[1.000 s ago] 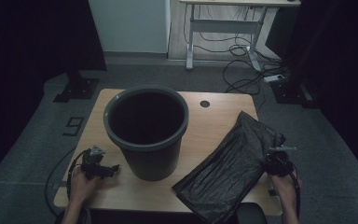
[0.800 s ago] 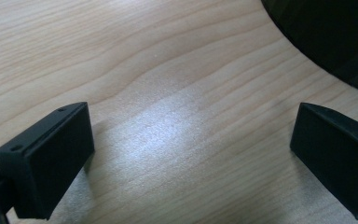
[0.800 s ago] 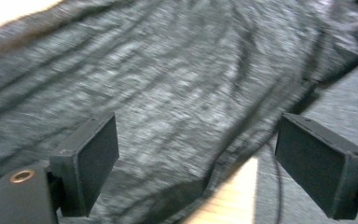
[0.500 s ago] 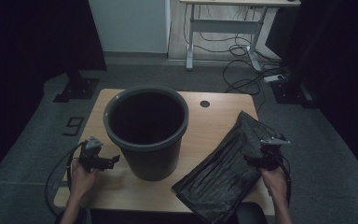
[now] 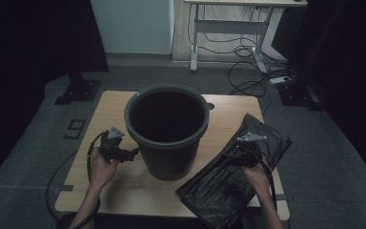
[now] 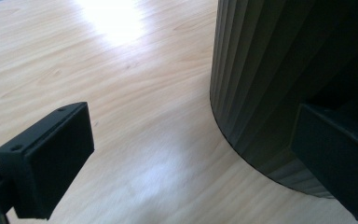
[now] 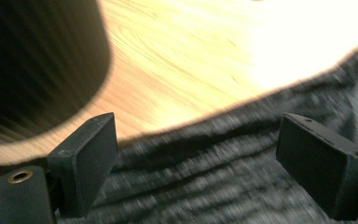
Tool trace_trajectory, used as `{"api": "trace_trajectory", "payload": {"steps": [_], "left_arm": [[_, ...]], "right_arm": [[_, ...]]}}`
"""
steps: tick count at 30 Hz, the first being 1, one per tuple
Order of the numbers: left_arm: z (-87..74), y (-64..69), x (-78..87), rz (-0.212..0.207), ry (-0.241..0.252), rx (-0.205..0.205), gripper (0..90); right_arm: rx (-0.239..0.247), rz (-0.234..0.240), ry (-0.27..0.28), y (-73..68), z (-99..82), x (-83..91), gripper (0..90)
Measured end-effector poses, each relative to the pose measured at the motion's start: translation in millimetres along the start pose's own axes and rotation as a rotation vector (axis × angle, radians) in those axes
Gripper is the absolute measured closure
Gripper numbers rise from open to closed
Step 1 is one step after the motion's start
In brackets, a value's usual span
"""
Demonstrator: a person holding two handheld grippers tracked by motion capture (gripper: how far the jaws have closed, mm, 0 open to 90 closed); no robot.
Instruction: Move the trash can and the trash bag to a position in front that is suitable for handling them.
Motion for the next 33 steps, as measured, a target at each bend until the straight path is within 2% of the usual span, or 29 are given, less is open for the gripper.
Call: {"api": "trace_trajectory", "payload": {"steps": [4,9,10,12,16,18,21,25,33], "left_arm": [[11.3,3.9,-13.3,-0.034,-0.002,-0.011,0.0],[20.7,7.3,-27.7,-0.076,0.006,0.001,0.0],[21.8,7.7,-29.0,-0.071,0.005,-0.002,0.0],[24.2,7.9,-31.5,-0.070,0.007,-0.007,0.0],[23.8,7.9,-32.1,-0.095,0.007,-0.017,0.0],[21.3,9.5,-29.6,-0.109,0.012,-0.028,0.0],[13.2,12.7,-25.4,-0.139,0.001,-0.049,0.0],[-5.6,14.0,-21.1,-0.134,-0.024,-0.078,0.0],[-48.9,7.9,-16.3,-0.106,-0.069,-0.049,0.0]], "right_arm": [[0.038,0.019,0.024,-13.0,13.5,-12.2,11.9],[0.083,0.012,0.019,-22.3,22.6,-26.6,12.0],[0.081,0.018,0.021,-23.0,23.4,-28.3,12.2],[0.088,-0.006,0.016,-22.5,23.2,-29.8,12.0],[0.061,0.005,0.017,-19.5,22.3,-29.8,12.0],[0.075,0.014,0.023,-19.7,21.5,-27.4,12.0],[0.091,0.022,0.033,-18.9,17.2,-21.9,12.0],[0.079,0.029,0.016,-11.5,2.5,-16.6,12.0],[0.028,0.019,-0.036,1.2,-34.5,-16.1,12.1]]}}
Point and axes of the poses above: each handheld gripper's, and its own axes: x roughly backward along the jaws, z roughly out of its top, y roughly to its right, the point moved 1 cm from there along -x, roughly forward along the jaws
